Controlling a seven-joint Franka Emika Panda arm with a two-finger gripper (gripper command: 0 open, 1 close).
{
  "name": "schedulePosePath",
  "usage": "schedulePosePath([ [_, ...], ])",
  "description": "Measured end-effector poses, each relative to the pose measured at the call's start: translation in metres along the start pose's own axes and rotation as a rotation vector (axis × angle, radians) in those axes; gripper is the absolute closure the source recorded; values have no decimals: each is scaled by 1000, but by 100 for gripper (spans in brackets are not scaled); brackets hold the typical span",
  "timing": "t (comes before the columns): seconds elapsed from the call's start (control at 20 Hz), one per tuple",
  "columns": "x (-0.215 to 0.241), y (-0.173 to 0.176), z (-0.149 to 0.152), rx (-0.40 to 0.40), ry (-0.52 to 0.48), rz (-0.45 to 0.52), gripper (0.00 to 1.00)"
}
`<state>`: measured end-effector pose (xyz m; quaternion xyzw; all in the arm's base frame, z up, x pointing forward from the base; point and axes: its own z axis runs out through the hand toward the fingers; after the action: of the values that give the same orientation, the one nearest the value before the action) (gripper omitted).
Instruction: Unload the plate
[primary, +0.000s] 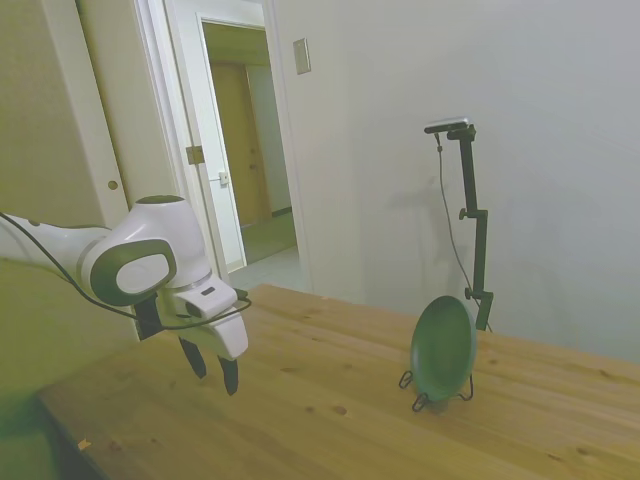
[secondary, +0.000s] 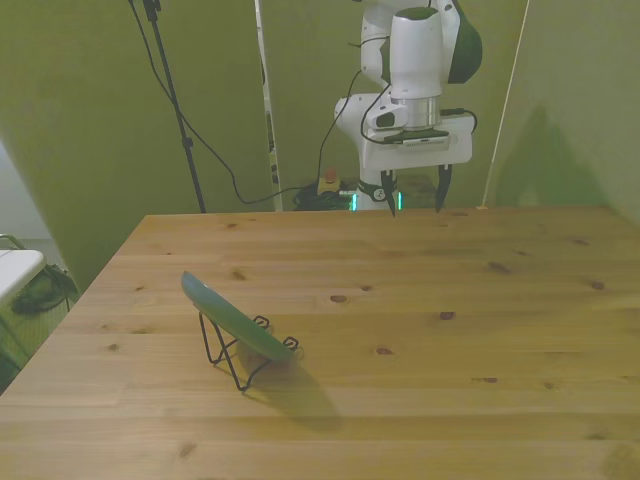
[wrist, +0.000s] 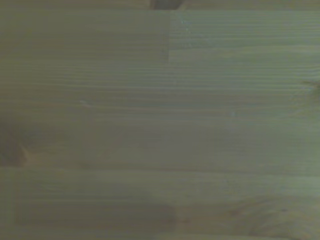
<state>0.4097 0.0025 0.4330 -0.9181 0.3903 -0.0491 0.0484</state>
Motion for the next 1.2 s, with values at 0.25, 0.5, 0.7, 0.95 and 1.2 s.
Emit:
schedulePosePath([
  [0.25,13,7,-11,-10,37,34,0],
  [0.5,76,40,-82,5,133,161,0],
  [0.7,137,68,-135,22,181,263,0],
  [0.95,226,97,-162,23,220,357,0],
  [1.2,267,87,-166,-8,207,335,0],
])
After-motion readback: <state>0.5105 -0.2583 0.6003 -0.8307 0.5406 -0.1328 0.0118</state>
